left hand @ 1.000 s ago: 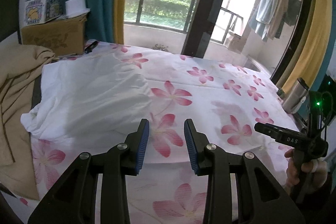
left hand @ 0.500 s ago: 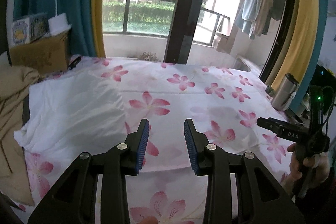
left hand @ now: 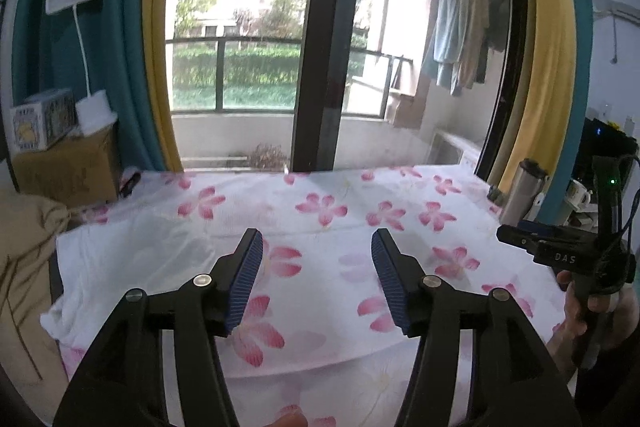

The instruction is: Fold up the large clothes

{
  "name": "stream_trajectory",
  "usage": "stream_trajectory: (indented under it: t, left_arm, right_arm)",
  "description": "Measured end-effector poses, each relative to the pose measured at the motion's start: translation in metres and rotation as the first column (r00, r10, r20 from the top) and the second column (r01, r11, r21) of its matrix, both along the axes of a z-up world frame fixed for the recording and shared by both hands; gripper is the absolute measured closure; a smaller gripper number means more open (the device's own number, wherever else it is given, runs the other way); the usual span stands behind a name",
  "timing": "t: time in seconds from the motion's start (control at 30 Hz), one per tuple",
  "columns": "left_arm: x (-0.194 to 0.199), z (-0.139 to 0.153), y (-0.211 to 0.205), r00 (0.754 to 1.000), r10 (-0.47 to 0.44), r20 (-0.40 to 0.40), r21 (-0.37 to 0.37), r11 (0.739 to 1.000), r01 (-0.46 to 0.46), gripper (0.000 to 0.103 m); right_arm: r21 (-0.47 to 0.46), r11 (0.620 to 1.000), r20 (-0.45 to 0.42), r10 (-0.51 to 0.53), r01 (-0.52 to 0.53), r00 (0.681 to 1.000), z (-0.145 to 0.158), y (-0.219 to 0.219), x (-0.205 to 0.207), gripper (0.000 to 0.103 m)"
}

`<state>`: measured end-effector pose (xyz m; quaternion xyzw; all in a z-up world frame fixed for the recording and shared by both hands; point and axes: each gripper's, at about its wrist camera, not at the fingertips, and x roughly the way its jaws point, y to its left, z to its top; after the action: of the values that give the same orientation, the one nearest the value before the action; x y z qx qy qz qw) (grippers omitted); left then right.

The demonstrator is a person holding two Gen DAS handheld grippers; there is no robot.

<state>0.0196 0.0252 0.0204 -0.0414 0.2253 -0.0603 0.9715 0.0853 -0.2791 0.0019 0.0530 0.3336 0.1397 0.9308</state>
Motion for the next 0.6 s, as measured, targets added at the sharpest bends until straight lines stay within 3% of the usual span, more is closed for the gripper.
stream_trajectory:
  t: [0.3,0.6]
  left_arm:
    - [-0.016,0.030,0.002,0.990,0.029,0.137,0.037,0.999,-0.035,0.038]
    - [-0.037,0.046,0.015,0.966,0.067,0.250,0.016,0.997,-0.073,0.036]
  right_arm:
    - [-0.032,0.999,0.155,-0.014,0.019,0.988,0.040,0.000,-0.016,0.036]
    - [-0.046,0.998,0.280,-0.034,0.048,0.959,0.073,0.008,-0.035,0.036]
